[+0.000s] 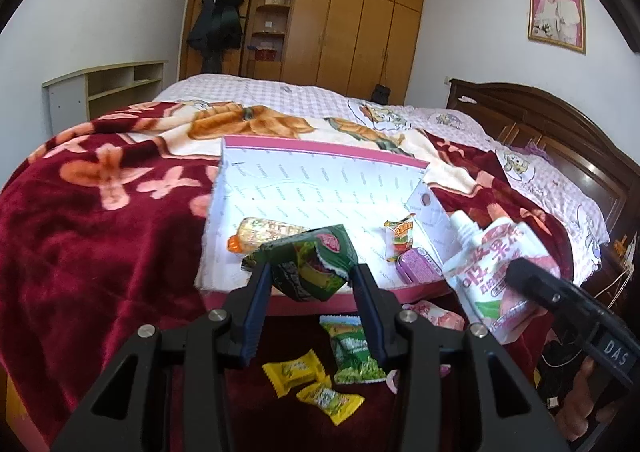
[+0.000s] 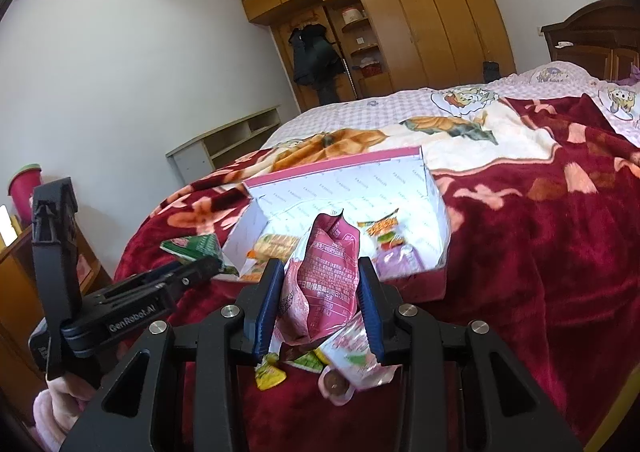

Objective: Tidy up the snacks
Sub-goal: 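Carry the green packet and pink jelly pouch over the pink box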

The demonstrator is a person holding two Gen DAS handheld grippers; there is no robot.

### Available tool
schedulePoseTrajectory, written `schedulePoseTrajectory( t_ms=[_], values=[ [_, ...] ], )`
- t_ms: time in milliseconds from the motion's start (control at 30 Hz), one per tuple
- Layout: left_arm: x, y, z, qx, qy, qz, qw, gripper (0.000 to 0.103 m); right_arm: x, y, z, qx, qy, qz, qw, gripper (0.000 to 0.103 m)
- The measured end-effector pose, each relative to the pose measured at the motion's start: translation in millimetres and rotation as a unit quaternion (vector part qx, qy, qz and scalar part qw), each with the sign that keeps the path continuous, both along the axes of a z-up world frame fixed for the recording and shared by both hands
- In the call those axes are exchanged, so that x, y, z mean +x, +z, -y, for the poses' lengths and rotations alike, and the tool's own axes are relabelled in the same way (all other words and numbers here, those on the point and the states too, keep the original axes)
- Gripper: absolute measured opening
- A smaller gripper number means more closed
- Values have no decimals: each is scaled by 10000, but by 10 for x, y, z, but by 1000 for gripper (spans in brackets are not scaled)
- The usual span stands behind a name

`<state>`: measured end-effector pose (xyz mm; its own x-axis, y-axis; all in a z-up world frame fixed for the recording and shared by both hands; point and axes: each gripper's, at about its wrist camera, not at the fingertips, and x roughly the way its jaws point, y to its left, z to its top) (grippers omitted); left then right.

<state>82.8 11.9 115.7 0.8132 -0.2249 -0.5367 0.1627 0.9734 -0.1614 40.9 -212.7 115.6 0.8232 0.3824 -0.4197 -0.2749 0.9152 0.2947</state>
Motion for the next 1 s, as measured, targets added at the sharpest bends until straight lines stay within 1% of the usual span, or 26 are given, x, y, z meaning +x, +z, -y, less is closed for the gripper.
schedulePoseTrajectory(
  t_ms=[200, 467, 567, 800, 867, 1000],
  values=[
    [275, -81, 79, -60, -95, -155, 9998, 44, 243, 61, 25, -87, -70, -9, 9999, 38],
    [582, -220, 133, 11, -69, -303, 9995, 44, 617, 106, 13, -153, -137, -38, 9998, 38],
    [655, -293, 137, 100, -23, -326, 9994, 44, 775, 82, 4, -172, -170, -104, 9997, 37],
    [832, -423, 115, 130, 11, -480, 9988, 44, 1066, -28, -51, -438, -237, -226, 9985, 35],
    [850, -437, 120, 152, 9, -449, 9989, 44, 1133, -77, -41, -449, -255, -279, 9983, 34],
    [885, -451, 159, 285, 3, -403, 9988, 44, 1227, -61, -8, -398, -308, -170, 9986, 34]
  ],
)
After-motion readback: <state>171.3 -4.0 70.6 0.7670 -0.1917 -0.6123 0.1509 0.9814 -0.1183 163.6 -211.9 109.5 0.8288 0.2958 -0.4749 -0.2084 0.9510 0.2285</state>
